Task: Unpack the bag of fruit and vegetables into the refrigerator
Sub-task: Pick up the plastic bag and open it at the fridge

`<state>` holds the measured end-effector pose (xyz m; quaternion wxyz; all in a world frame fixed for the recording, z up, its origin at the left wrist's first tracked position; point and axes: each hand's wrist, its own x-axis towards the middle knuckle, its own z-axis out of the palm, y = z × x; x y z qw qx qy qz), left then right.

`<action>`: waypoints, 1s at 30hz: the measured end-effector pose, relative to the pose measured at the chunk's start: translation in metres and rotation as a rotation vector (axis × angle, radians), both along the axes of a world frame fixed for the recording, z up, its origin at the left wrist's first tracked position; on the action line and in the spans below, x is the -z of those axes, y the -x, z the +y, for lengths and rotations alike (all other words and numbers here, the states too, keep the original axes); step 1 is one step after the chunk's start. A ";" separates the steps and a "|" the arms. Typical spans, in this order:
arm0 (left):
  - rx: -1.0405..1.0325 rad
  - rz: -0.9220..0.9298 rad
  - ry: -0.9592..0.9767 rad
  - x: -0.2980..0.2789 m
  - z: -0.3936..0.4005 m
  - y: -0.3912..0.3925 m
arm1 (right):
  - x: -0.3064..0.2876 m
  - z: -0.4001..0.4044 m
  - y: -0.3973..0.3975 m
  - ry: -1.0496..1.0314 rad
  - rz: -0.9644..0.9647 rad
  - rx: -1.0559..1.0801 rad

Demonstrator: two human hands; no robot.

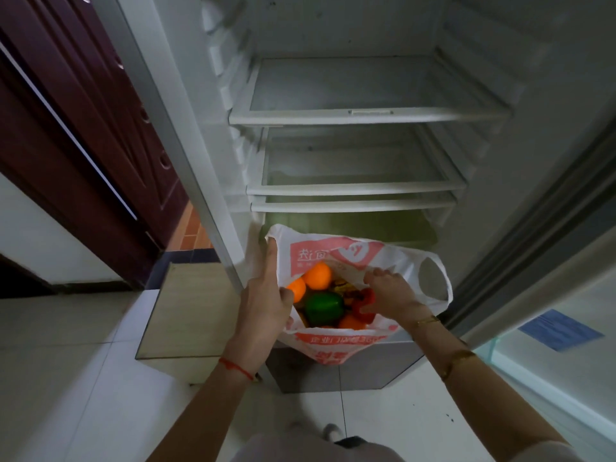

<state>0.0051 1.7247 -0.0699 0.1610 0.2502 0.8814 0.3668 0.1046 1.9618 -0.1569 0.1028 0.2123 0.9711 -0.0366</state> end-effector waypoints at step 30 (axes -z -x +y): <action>-0.030 0.116 -0.036 -0.008 0.020 0.013 | -0.122 -0.003 0.023 0.872 0.724 0.106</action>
